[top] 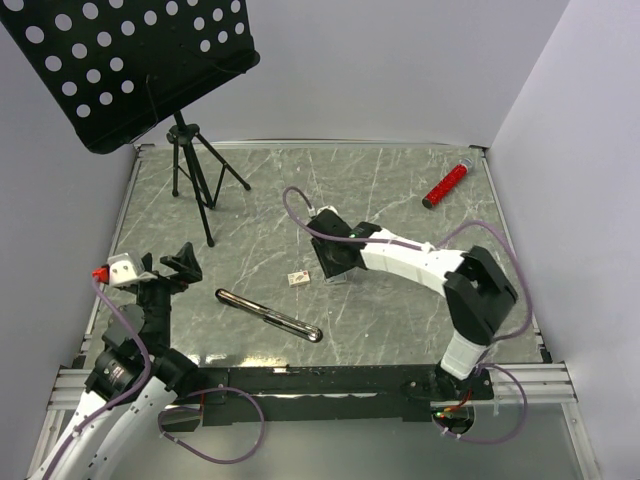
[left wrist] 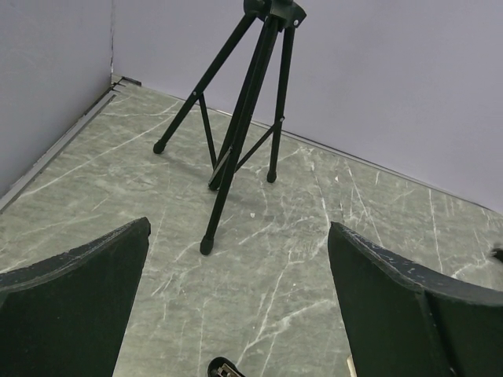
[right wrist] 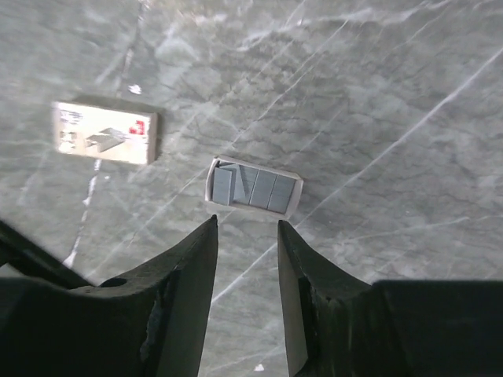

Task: Load the staples into the stapler

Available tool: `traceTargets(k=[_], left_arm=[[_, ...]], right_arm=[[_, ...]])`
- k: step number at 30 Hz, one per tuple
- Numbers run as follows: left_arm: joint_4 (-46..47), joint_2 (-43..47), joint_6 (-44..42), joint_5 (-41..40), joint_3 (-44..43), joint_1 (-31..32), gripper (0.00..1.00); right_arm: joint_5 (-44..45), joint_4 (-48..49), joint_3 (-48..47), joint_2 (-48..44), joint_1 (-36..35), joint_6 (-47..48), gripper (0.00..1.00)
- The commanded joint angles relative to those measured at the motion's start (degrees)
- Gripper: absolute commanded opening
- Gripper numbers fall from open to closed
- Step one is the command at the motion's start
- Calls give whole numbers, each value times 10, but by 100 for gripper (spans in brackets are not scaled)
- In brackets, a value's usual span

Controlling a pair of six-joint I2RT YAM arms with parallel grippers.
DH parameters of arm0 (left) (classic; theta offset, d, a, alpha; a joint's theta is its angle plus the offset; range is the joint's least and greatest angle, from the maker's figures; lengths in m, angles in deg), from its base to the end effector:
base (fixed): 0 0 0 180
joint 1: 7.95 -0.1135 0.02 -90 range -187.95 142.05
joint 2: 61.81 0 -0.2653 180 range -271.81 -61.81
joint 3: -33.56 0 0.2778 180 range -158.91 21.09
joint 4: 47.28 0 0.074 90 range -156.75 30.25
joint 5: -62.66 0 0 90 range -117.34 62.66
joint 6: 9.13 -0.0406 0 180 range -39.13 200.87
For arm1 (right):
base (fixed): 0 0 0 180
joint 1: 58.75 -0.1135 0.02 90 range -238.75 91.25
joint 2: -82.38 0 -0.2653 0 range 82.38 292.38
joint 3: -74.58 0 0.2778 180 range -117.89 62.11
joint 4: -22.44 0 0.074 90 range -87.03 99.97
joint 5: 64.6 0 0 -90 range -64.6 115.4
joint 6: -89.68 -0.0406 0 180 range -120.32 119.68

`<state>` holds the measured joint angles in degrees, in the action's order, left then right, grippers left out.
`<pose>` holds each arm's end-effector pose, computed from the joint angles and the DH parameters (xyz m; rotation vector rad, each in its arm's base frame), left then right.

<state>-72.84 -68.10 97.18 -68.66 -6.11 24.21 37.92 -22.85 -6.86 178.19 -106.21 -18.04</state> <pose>0.0920 -0.0262 0.3096 -0.3920 1.4175 -0.1713 0.2589 0.2691 0.2104 -0.5874 2.5111 0.1382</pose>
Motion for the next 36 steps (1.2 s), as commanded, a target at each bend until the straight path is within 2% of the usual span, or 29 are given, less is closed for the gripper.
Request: traceTargets(k=[1, 4, 14, 34, 36], left_arm=[[22, -12, -14, 13, 2, -3, 99], [23, -11, -15, 15, 4, -3, 99], [24, -12, -19, 17, 5, -3, 99], [24, -14, -20, 22, 4, -3, 100], [24, -14, -21, 23, 6, -3, 99]], right_arm=[[-5, -23, -40, 46, 3, -15, 42], [-5, -23, -52, 67, 3, -15, 39], [-16, -29, -77, 113, 2, -13, 38], [-25, -38, -72, 148, 0, -14, 38], [-24, -37, -68, 142, -1, -15, 35]])
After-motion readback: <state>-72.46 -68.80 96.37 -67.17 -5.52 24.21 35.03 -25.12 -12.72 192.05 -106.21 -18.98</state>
